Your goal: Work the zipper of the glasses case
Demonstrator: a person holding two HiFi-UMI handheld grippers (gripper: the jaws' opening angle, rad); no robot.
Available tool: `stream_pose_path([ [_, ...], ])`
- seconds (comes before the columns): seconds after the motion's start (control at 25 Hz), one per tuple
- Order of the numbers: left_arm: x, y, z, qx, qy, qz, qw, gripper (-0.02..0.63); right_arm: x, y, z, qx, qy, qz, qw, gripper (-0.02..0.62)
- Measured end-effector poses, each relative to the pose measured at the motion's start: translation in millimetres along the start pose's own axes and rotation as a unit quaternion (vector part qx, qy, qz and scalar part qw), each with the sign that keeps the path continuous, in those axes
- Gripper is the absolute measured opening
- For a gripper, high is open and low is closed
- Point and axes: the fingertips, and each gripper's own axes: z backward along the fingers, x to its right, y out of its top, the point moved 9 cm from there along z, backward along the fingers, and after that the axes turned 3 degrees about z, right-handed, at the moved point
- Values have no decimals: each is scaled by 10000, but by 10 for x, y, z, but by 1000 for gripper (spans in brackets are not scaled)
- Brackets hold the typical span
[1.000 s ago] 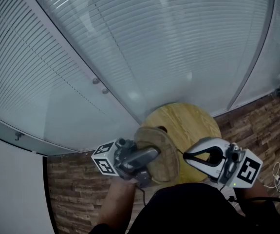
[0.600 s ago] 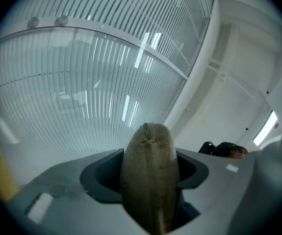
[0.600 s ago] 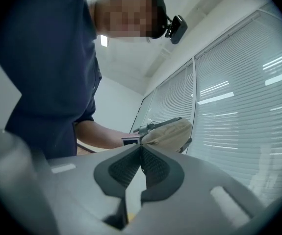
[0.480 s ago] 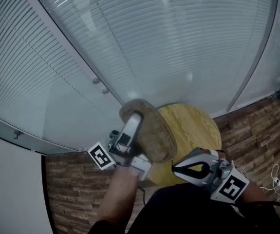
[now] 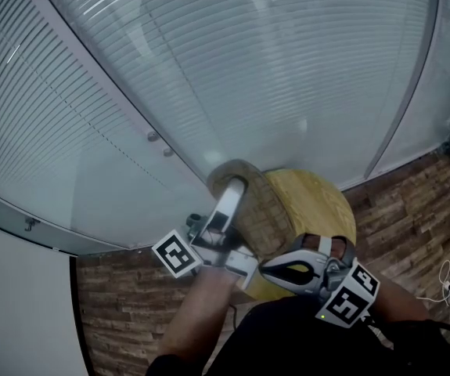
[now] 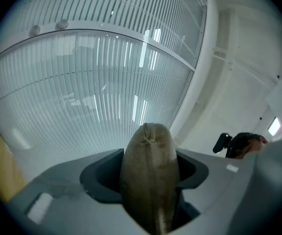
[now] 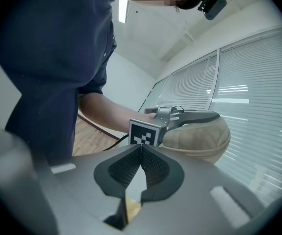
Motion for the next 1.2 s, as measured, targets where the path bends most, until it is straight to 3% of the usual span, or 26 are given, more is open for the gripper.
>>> stream_pose_path([
  [0.16, -21, -66, 44, -120, 226, -480, 9985, 295, -80, -101, 36, 315, -233, -547, 9977, 15],
  [0.32, -146, -120, 165, -156, 564, -555, 9967, 296, -198, -178, 27, 302, -270, -816, 9958, 50],
  [0.52, -211, -102, 284, -194, 840, -899, 9922, 296, -174, -307, 236, 531, -541, -1898, 9789, 130],
  [0.68, -202, -58, 387, -369, 1067, -1507, 9821, 296, -22, -356, 410, 972, -1043, -1995, 9695, 140],
  [0.8, -143, -76, 479, -676, 1313, -2326, 9613, 296, 65, -456, 562, 870, -1355, -2063, 9651, 140],
  [0.96, -108, -134, 657, -1146, 1733, -3357, 9188, 296, 118, -680, 754, 541, -1915, -2462, 9486, 140],
  [1.04, -132, -149, 749, -1281, 1903, -3647, 9024, 296, 124, -816, 854, 496, -2156, -2830, 9332, 140],
  [1.2, -188, -190, 894, -1411, 2161, -3975, 8806, 298, 148, -1057, 1079, 437, -2615, -3366, 9035, 140],
])
